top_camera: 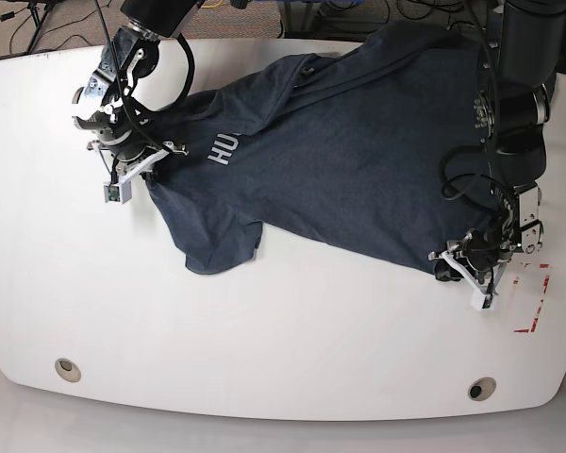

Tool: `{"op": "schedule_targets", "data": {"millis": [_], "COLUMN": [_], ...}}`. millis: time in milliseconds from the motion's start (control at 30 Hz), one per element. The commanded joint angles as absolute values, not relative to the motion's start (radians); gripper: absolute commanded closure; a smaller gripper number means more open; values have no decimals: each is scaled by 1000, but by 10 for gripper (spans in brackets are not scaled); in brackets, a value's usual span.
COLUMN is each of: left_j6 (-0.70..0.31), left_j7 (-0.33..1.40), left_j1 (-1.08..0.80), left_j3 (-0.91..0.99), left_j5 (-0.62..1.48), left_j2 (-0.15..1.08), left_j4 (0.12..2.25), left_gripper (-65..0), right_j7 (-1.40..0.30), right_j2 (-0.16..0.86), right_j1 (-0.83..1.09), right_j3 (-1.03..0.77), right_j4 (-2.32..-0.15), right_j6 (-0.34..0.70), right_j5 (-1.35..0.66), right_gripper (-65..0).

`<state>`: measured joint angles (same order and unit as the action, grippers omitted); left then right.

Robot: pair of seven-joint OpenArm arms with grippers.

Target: Layout the t-shirt on the table in an organized manner, then fold the t-shirt properly

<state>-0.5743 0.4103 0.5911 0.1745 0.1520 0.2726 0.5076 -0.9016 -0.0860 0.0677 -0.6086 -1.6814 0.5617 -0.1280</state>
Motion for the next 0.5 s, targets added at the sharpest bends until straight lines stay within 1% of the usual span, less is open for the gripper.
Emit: {"op": "schedule_targets", "data": {"millis": [0,67,467], "left_j6": [-576,-576,-576], "left_j7": [460,460,460], "left_j1": [599,595,593], "left_j3": [163,160,160], "left_j5": [128,128,130], "left_j2": [280,280,291], "left_j4": [506,512,512], "left_gripper": [0,-17,-8], "right_j7": [-883,-883,-883], "right_j2": [-79,-79,-77], "right_j1": [56,56,56], "right_j3": [-608,-608,-608], "right_j4": [-1702,-1702,-1704], "right_j6": [564,564,564], "right_j5": [-139,-139,-139], "right_gripper": [0,0,0]}}
